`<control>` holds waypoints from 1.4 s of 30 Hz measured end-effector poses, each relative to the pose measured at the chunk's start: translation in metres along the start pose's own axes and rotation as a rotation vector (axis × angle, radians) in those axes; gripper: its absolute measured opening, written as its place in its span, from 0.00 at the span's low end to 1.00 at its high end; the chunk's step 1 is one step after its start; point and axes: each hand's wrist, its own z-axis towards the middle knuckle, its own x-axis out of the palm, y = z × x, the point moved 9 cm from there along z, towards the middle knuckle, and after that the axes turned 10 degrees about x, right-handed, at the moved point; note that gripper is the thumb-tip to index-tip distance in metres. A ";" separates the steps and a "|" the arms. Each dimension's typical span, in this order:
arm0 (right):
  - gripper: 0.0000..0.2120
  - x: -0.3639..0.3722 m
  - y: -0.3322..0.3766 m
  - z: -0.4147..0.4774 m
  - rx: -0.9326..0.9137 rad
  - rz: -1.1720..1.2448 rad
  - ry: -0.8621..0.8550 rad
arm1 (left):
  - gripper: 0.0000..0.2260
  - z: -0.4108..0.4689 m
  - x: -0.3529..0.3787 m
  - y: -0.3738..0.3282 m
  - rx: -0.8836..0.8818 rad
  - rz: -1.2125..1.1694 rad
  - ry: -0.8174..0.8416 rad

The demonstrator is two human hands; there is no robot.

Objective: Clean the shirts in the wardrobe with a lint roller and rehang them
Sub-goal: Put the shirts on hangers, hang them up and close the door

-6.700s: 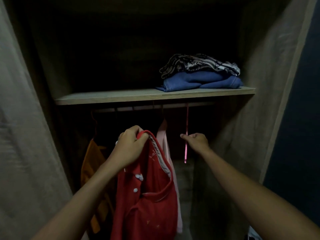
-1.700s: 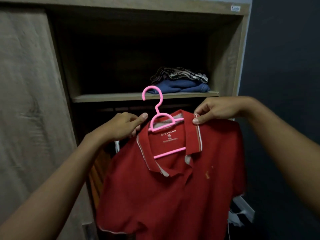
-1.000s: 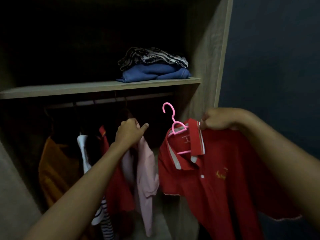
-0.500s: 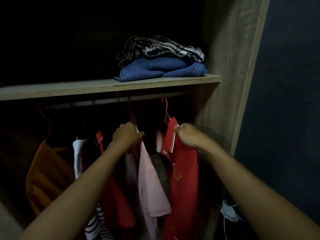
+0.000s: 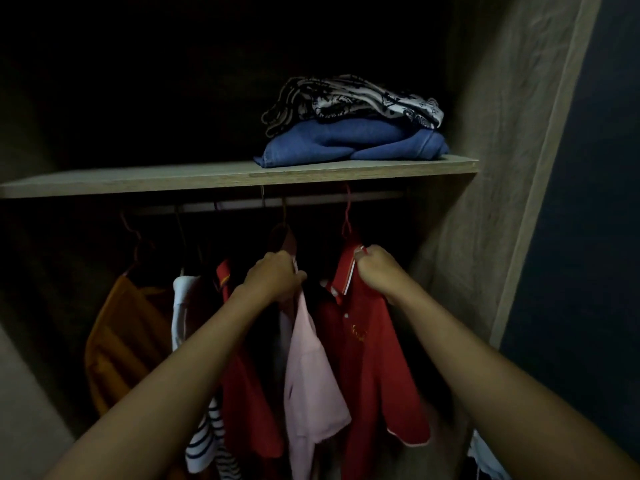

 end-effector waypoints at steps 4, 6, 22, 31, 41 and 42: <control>0.20 0.011 -0.012 0.008 0.012 -0.005 0.008 | 0.15 -0.002 -0.004 -0.002 0.020 -0.006 -0.031; 0.19 0.013 -0.015 0.011 0.010 -0.021 0.004 | 0.15 -0.003 -0.005 -0.003 0.029 0.002 -0.046; 0.11 0.152 0.100 -0.148 -0.536 0.221 0.081 | 0.18 -0.208 -0.154 0.053 0.431 0.056 -1.035; 0.25 0.398 0.038 -0.236 -0.298 -0.055 0.460 | 0.24 -0.306 -0.193 0.215 0.282 0.236 -1.150; 0.27 0.507 -0.036 -0.279 -0.059 -0.270 0.363 | 0.24 -0.284 -0.148 0.322 0.253 0.226 -1.020; 0.27 0.514 -0.043 -0.279 -0.035 -0.290 0.359 | 0.24 -0.283 -0.147 0.323 0.251 0.220 -1.040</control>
